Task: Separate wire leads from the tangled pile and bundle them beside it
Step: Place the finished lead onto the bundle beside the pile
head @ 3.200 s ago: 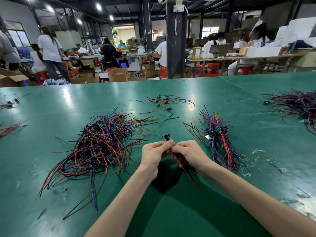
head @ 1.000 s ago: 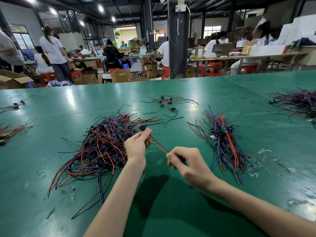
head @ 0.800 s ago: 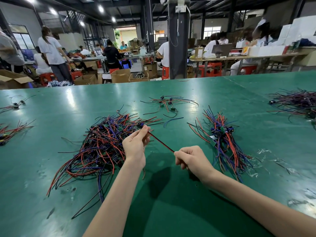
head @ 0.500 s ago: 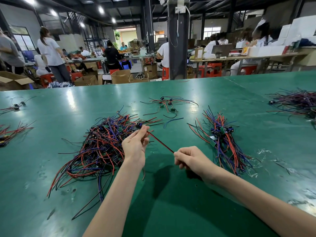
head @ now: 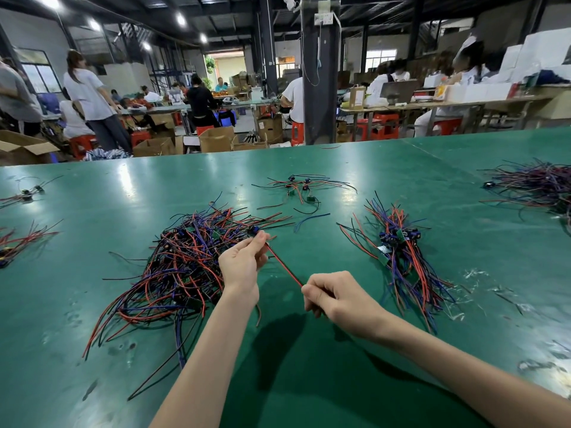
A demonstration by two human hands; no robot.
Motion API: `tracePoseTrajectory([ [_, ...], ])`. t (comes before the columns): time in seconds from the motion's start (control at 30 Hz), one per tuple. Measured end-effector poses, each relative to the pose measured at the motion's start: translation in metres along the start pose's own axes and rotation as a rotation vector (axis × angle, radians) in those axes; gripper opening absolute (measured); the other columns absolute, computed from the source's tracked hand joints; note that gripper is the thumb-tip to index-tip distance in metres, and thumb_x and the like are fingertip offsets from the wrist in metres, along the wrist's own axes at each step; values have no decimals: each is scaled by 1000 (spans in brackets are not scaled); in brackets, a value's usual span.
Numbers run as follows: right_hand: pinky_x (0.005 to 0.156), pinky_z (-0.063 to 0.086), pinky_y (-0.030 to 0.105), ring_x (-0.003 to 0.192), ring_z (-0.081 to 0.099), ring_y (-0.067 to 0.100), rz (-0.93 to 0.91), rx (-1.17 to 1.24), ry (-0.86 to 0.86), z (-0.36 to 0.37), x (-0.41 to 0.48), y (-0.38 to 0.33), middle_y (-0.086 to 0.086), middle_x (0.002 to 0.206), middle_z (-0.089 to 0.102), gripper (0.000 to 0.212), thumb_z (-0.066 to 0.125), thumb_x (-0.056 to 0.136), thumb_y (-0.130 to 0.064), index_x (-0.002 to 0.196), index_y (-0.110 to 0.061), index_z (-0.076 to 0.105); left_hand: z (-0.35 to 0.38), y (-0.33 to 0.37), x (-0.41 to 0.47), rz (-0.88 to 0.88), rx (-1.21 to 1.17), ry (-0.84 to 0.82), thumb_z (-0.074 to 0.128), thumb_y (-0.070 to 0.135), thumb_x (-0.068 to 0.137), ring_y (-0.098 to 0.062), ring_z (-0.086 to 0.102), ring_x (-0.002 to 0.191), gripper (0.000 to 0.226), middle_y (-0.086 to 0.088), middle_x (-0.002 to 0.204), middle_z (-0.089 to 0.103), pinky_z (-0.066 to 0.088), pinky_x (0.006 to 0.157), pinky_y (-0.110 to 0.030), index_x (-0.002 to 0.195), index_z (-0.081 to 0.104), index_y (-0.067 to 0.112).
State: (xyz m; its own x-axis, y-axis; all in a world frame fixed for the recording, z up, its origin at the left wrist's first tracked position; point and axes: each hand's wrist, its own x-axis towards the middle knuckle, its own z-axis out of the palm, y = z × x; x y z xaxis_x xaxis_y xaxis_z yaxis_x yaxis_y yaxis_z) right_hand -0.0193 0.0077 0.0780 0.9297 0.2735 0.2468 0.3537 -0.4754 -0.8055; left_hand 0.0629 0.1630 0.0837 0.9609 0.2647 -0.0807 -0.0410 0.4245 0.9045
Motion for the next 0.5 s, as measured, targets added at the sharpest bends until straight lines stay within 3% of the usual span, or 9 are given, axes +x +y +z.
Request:
tracePoseTrajectory([
  [0.1, 51, 39, 17, 48, 52, 5, 200, 94, -21, -3, 6, 3, -3, 54, 59, 40, 51, 95, -12, 56, -17, 57, -1, 2, 1, -38, -59, 0, 71, 4, 81, -3, 50, 46, 6, -2, 66, 67, 43, 44, -12, 75, 71, 2],
  [0.2, 42, 35, 12, 37, 45, 0, 321, 165, -45, -7, 8, 6, -7, 42, 54, 41, 51, 94, -11, 54, -12, 58, -1, 1, 0, -56, -57, -15, 71, 4, 81, -2, 51, 45, 7, -1, 65, 68, 43, 43, -11, 74, 72, 3],
  [0.33, 42, 35, 11, 37, 46, 1, 330, 160, -109, -8, 7, 7, -7, 45, 56, 41, 50, 97, -16, 57, -14, 58, 0, 1, 0, -71, -73, -28, 69, 3, 82, -2, 52, 49, 10, 0, 63, 70, 41, 43, -10, 72, 71, 3],
  [0.5, 45, 35, 23, 47, 56, 14, 316, 189, -278, -20, 7, 4, 3, 56, 63, 37, 51, 87, -33, 59, -13, 65, 3, 0, -5, -162, -17, -138, 69, 5, 82, -2, 49, 44, 7, 1, 56, 65, 40, 42, -9, 80, 70, -1],
])
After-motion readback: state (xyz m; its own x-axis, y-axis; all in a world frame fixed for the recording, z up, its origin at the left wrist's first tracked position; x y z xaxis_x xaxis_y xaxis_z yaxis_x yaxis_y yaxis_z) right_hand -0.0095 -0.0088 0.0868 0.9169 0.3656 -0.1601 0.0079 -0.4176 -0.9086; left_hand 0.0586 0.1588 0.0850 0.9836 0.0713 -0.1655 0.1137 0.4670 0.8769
